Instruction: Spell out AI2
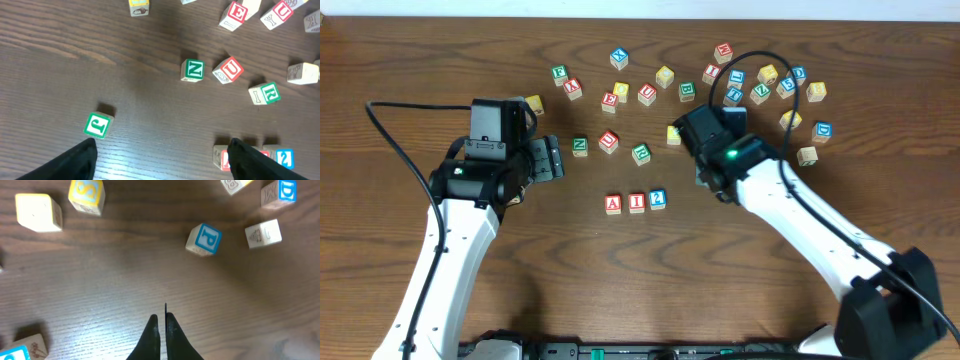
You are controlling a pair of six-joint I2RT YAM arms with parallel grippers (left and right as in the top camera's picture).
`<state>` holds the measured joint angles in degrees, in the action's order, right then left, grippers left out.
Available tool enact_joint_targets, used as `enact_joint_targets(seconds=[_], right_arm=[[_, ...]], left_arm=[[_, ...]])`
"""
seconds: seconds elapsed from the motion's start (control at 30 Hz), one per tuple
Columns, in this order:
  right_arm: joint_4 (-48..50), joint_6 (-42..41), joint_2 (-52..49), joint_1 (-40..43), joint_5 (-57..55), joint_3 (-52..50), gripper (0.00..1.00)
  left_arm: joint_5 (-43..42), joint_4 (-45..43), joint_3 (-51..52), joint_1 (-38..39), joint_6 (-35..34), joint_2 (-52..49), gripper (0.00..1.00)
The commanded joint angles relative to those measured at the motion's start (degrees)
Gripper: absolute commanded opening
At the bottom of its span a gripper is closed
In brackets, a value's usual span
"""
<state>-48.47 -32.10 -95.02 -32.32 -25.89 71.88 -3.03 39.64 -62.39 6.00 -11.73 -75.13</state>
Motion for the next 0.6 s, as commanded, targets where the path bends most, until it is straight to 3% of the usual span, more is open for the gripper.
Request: enact_joint_targets(seconds=[0.0,0.1,0.17,0.2,0.23,0.4,0.57], right_arm=[[2.2,8.1,5.5,2.0,4.8,0.9,0.08],[3.7,9.9,8.4,3.6,7.0,0.9,0.48],[4.2,9.9,9.7,4.4,7.0,0.9,0.64],[4.3,9.9,10.2,4.7,7.0,0.9,0.68],[4.3,9.9,10.5,5.2,7.0,0.9,0.78],[3.7,10.1,10.4,6.0,7.0,0.9,0.99],[3.7,10.1,10.4,6.3,6.9,0.9,0.99]], left_arm=[[0.7,0.6,0.0,-0.3,0.8,-1.9,0.72],[0.7,1.5,1.2,0.0,0.8,-3.7,0.64],[0.7,2.1,2.1,0.4,0.8,-5.1,0.56],[0.7,2.3,2.5,0.9,0.7,-5.9,0.52],[0.7,2.6,3.1,2.0,0.7,-7.5,0.41],[0.7,3.4,3.2,6.6,0.5,-11.8,0.19],[2.5,3.0,3.2,11.7,-0.3,-15.5,0.08]])
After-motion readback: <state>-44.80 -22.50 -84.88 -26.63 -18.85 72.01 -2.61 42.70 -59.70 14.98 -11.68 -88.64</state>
